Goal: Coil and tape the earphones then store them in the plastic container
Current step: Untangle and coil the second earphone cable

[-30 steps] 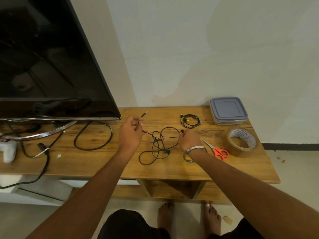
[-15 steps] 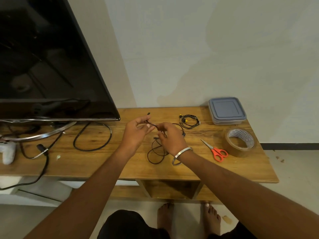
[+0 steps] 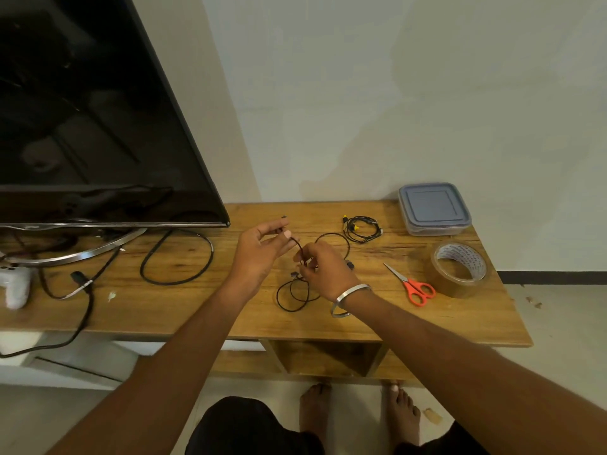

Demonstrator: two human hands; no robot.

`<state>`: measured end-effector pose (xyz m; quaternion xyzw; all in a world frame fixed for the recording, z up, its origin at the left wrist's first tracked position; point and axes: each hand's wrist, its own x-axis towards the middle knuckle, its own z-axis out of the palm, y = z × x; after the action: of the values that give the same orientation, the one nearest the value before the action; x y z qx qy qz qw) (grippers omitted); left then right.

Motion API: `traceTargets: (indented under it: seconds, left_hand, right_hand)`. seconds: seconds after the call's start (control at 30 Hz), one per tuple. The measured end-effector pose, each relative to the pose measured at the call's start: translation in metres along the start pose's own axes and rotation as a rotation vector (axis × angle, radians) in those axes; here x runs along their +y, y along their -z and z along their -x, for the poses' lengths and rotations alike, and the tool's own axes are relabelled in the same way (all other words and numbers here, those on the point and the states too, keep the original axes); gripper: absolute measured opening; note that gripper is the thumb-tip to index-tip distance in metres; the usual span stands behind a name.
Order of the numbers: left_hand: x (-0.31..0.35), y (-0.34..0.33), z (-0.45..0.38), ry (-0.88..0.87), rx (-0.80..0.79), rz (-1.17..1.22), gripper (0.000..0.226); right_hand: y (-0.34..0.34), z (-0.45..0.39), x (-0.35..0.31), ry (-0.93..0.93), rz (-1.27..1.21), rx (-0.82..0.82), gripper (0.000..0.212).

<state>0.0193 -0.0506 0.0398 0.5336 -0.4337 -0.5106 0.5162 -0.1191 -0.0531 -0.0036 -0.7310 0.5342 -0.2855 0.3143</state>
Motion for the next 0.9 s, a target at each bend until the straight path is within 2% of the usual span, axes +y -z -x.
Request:
traceTargets:
  seconds: [0.1, 0.2, 0.27, 0.47, 0.6, 0.8, 0.9]
  left_hand:
    - [-0.001, 0.004, -0.002, -0.010, -0.018, -0.062, 0.045]
    - [-0.012, 0.010, -0.004, -0.002, -0.012, -0.276, 0.073]
    - [-0.022, 0.012, -0.003, 0.062, 0.008, -0.391, 0.080]
    - [-0.036, 0.002, 0.012, 0.139, -0.135, -0.388, 0.058]
    - [-0.037, -0.005, 0.013, 0.158, -0.125, -0.338, 0.047]
    - [-0.034, -0.002, 0.017, 0.052, -0.250, -0.284, 0.054]
    - [-0.033, -0.002, 0.019, 0.060, -0.272, -0.239, 0.055]
  right_hand:
    - [-0.001, -0.001, 0.004, -0.114, -0.156, 0.034, 0.016]
    - [0.003, -0.003, 0.008, -0.234, -0.452, 0.042, 0.015]
    - [0.007, -0.002, 0.009, -0.260, -0.578, 0.059, 0.016]
    - [0.010, 0.000, 0.009, -0.328, -0.799, 0.024, 0.012]
    - [0.007, 0.000, 0.010, -0.368, -0.851, 0.016, 0.010]
    - [0.005, -0.001, 0.012, -0.367, -0.836, 0.018, 0.014]
    - [0.006, 0.000, 0.012, -0.287, -0.689, 0.040, 0.014]
